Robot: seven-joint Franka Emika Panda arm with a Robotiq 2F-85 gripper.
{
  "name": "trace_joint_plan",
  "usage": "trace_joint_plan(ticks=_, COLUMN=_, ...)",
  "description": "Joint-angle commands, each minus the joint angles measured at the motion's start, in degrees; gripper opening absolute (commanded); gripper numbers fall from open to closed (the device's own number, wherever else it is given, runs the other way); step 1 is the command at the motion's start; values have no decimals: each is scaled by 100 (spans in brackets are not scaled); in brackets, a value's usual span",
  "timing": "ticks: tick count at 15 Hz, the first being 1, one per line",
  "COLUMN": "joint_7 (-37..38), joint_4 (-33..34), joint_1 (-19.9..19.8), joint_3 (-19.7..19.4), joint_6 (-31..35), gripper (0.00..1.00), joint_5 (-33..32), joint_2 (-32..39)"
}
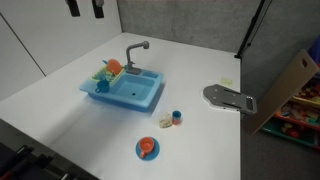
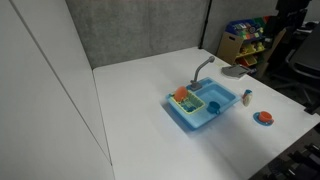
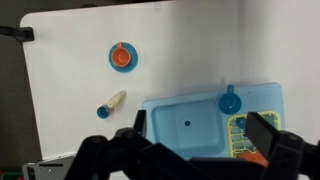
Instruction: Pick up the stacked cups and put them on the table next to the detergent
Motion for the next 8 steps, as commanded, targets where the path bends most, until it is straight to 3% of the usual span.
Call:
trace_joint_plan(ticks=1, joint_7=-434, joint_4=-110, joint_1=30, joint_3=88, joint_6=-288, gripper=100, joint_5=1, joint_2=-465)
trace_joint_plan(ticks=8, joint_7=-467, joint_4=-96, joint_1=97, joint_3=228, joint_6=-624, gripper=100, joint_5=22, joint_2=-1004)
